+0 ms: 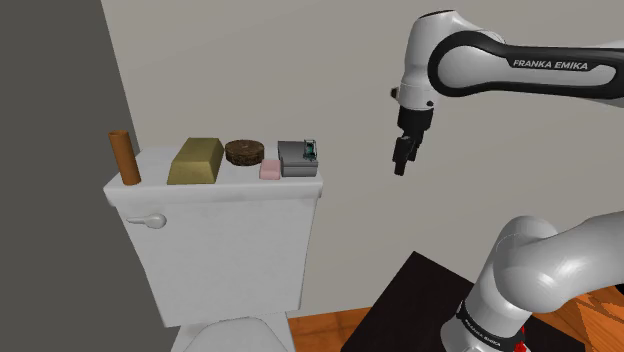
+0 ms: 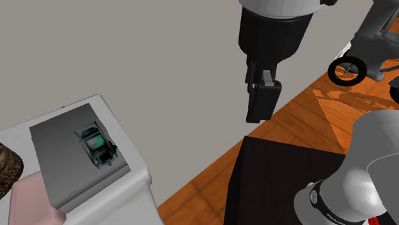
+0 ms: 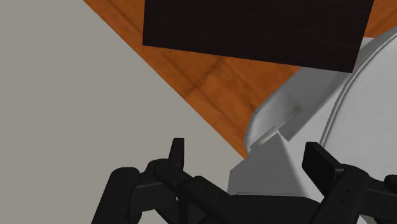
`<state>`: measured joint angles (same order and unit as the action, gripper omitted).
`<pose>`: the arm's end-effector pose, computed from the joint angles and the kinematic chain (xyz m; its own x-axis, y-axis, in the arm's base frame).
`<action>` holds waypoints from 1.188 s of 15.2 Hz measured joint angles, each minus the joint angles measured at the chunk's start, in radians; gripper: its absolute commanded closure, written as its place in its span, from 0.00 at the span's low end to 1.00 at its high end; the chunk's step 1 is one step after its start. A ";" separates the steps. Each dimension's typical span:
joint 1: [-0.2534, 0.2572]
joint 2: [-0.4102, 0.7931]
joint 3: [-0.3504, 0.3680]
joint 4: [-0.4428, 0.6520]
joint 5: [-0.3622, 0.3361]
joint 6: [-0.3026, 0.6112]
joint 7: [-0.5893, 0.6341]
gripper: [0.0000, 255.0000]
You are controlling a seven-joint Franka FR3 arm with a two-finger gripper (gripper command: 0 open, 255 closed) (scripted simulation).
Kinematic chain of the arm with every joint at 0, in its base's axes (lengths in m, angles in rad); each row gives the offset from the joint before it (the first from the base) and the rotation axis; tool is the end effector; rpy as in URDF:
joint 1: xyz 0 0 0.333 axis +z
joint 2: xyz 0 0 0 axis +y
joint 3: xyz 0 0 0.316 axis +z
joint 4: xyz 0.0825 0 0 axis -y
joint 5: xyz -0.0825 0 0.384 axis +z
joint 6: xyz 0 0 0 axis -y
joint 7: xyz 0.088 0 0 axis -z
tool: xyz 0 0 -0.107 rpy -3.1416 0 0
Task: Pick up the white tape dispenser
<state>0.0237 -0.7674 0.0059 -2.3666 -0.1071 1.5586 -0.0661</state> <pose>0.3100 -0.0019 0.5794 0.9946 0.0920 -0.0478 0.0967 -0.9894 0.1080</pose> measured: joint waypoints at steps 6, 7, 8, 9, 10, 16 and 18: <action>0.008 0.124 0.050 0.112 0.055 0.015 0.093 0.00; 0.008 0.157 0.060 0.144 0.065 0.018 0.112 0.00; 0.008 0.196 0.069 0.180 0.074 0.023 0.133 0.00; 0.009 0.231 0.081 0.218 0.084 0.021 0.156 0.00; 0.009 0.263 0.091 0.251 0.093 0.022 0.178 0.00; 0.011 0.460 0.144 0.472 0.126 0.013 0.305 0.00; 0.013 0.524 0.158 0.549 0.132 0.007 0.347 0.00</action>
<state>0.0367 -0.2438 0.1642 -1.8180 0.0246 1.5654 0.2805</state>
